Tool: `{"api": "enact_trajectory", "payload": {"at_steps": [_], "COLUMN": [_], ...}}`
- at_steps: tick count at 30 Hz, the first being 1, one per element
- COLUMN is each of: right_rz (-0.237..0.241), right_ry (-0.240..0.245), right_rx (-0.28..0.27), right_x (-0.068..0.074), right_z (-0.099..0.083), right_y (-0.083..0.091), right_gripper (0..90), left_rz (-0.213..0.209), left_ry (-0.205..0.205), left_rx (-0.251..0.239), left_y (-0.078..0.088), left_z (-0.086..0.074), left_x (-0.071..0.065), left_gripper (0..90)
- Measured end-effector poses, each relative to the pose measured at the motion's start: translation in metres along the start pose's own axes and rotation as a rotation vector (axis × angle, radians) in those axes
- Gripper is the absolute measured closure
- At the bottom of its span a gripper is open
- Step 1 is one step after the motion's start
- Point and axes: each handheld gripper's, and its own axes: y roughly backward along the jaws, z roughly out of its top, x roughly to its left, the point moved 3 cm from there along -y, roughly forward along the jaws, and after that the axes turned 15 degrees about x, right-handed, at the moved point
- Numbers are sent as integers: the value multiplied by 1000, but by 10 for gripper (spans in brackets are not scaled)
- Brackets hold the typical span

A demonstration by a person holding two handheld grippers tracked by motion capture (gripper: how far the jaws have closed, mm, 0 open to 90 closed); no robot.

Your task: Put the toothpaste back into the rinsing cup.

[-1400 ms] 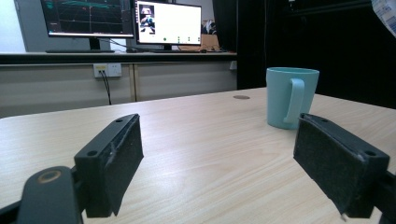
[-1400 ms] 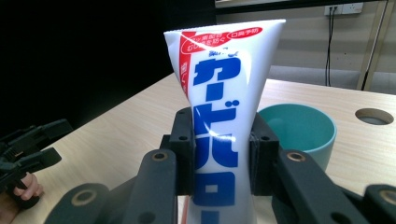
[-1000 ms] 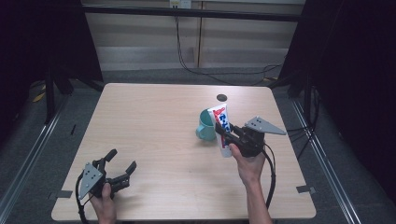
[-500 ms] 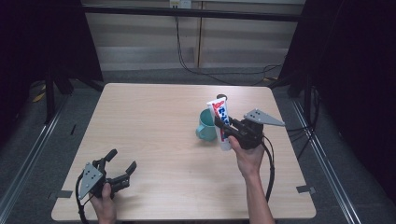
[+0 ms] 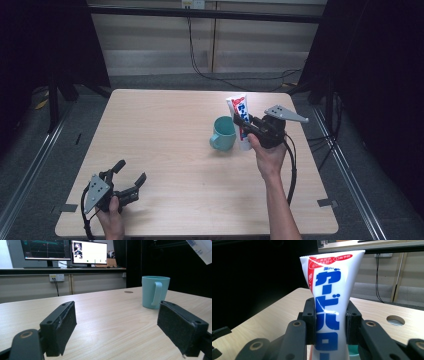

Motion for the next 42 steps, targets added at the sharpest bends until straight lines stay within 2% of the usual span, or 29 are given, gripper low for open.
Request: {"api": "enact_trajectory", "payload": {"at_steps": [15,22,31,36,42], "right_rz": [-19,-34,-38,-34,-41], "right_ry": [21,36,34,38,29], "right_rx": [16,12,28,56,62], "right_x": [-4,-5,-8,-9,-12], "right_z": [15,28,34,37,41], "right_y": [-16,-20,-28,-37,-45], "right_gripper": [680,679,678,677,677], "left_rz": [1,2,1,2,2], "left_ry": [-3,-7,-8,-11,-10], "left_rx": [-3,1,3,5,4], "left_y": [0,0,0,1,0], "left_z": [0,0,0,0,0], "left_x": [0,0,0,0,0], "left_gripper": [156,156,156,156,156]}}
